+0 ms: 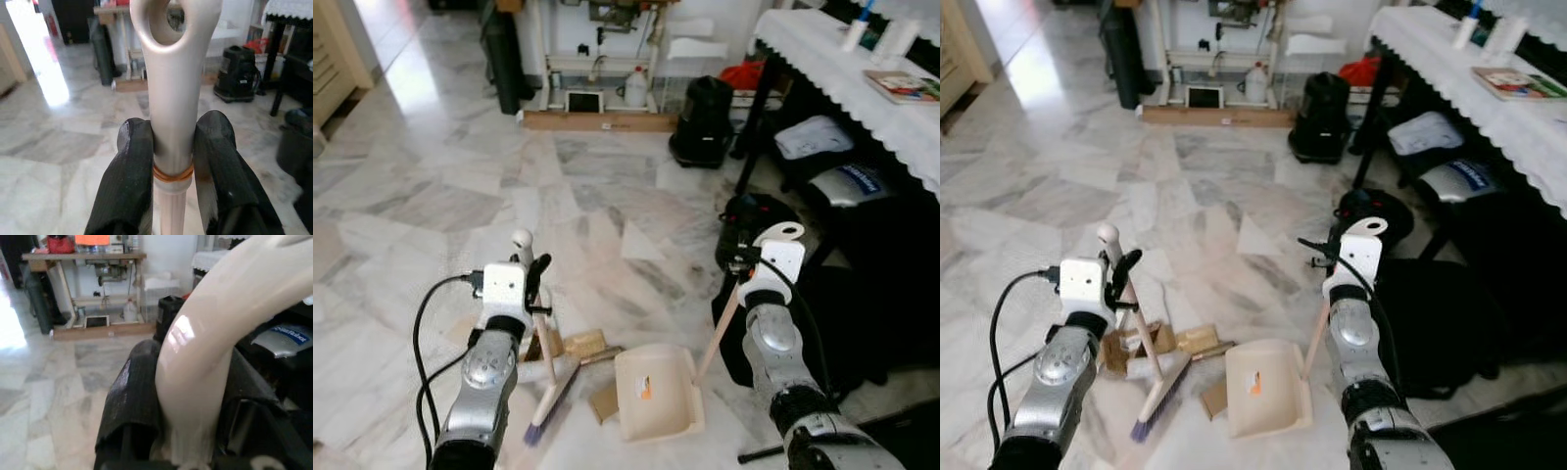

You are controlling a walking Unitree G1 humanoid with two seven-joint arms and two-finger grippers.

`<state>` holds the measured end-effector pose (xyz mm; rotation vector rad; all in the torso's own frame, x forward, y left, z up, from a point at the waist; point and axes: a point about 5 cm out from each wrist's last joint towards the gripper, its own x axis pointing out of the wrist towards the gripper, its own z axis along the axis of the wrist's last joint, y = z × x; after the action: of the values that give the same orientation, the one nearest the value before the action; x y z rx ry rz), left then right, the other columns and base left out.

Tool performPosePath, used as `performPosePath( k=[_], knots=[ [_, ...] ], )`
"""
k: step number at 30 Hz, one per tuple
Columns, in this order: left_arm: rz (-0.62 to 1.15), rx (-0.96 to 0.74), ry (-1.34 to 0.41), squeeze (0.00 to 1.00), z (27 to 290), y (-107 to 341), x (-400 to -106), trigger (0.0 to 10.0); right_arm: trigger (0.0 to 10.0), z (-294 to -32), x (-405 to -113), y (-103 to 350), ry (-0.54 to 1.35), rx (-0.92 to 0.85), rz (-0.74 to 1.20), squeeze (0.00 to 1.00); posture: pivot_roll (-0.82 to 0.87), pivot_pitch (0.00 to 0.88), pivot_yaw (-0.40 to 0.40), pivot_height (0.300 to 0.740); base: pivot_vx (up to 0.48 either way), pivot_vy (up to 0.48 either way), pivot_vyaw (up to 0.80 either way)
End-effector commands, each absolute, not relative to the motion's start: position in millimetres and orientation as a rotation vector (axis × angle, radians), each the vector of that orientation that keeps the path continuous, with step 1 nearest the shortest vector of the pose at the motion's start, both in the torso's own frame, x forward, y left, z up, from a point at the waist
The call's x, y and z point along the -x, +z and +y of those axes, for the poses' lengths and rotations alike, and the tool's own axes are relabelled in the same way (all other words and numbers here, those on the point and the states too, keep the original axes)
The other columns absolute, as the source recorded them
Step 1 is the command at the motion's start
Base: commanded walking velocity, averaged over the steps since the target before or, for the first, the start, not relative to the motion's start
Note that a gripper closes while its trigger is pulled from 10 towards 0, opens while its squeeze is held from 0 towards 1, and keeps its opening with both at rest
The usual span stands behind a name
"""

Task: Sweep floor

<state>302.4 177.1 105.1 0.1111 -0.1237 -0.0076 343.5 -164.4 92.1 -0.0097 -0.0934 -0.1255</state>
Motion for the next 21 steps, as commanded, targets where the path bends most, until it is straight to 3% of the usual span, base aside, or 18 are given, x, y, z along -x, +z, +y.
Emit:
performPosePath(
  k=[1, 21],
  knots=[
    [-0.233, -0.091, -0.034, 0.0, 166, 127, -307, 10.0, 10.0, -178, -346, 104, -0.172, 0.013, -0.153, 0.0, 0.03, 0.008, -0.069, 0.74, 0.274, 0.0, 0.0],
    [-0.229, -0.071, -0.069, 0.0, 163, 126, -305, 10.0, 10.0, -184, -344, 89, -0.207, 0.065, -0.049, 0.0, 0.03, 0.01, -0.067, 0.74, 0.013, 0.0, 0.0]
  ],
)
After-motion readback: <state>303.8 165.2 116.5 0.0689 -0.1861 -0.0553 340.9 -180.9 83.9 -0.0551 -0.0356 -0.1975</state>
